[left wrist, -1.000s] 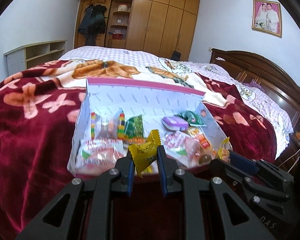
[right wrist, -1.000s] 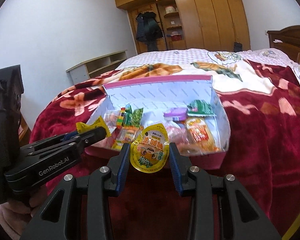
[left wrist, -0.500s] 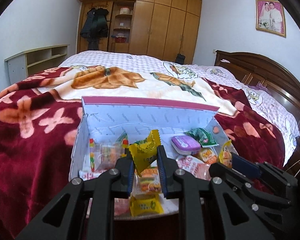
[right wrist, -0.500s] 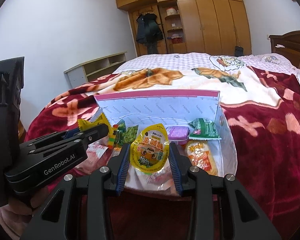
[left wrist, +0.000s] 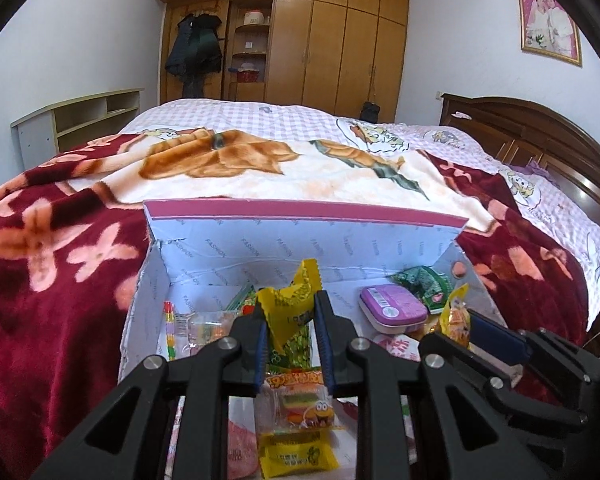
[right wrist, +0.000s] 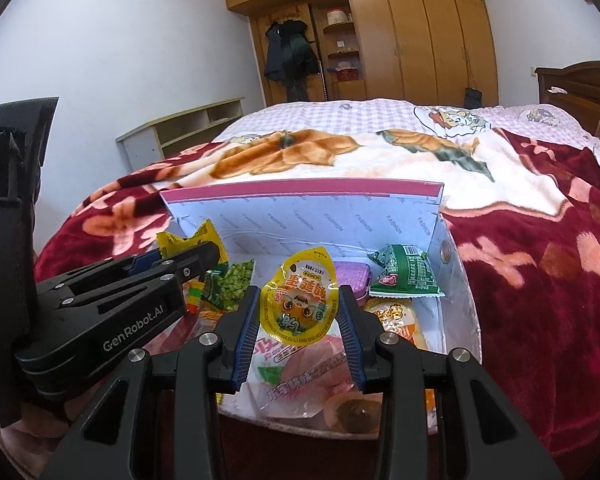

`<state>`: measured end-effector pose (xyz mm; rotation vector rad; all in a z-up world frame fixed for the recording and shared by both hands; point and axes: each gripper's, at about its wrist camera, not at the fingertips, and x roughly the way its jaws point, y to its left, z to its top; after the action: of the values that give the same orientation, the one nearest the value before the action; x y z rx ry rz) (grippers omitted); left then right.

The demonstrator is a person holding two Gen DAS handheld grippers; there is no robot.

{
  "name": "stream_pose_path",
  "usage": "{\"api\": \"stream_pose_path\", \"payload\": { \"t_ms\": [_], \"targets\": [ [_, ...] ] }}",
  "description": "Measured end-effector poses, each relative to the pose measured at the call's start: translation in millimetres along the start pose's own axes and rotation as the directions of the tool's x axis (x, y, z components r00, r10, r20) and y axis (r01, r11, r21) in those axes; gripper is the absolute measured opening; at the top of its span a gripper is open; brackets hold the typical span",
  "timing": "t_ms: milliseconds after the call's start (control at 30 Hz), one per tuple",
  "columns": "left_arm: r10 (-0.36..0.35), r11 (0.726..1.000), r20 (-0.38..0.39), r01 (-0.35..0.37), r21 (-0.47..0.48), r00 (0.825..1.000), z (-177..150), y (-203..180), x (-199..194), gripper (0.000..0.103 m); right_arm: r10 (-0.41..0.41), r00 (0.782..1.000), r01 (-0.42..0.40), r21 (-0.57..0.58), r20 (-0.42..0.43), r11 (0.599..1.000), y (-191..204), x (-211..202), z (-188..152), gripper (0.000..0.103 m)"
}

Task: Organize snacks
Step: 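Carry the yellow candy with the left gripper while the right gripper carries the jelly cup into the box, then open the left gripper to drop the yellow candy while the right gripper releases the jelly cup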

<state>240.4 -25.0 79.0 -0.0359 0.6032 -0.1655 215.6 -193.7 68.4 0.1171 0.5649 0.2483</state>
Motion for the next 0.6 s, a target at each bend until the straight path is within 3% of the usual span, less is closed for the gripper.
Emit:
{"api": "stream_pose_path", "payload": {
  "t_ms": [300, 600],
  "targets": [
    [0.032, 0.999, -0.040, -0.033, -0.013, 0.999, -5.5, 5.3, 21.7, 0.022, -0.023, 0.999, 0.023, 0.011, -0.023, 1.000, -5.6, 15.7, -0.1, 0.039],
    [0.050, 0.999, -0.030, -0.050, -0.006, 0.998, -6.9, 6.1, 26.7, 0.025, -0.041, 0.997, 0.042, 0.019, -0.060, 0.999, -9.9, 32.1, -6.0, 0.039]
  ]
}}
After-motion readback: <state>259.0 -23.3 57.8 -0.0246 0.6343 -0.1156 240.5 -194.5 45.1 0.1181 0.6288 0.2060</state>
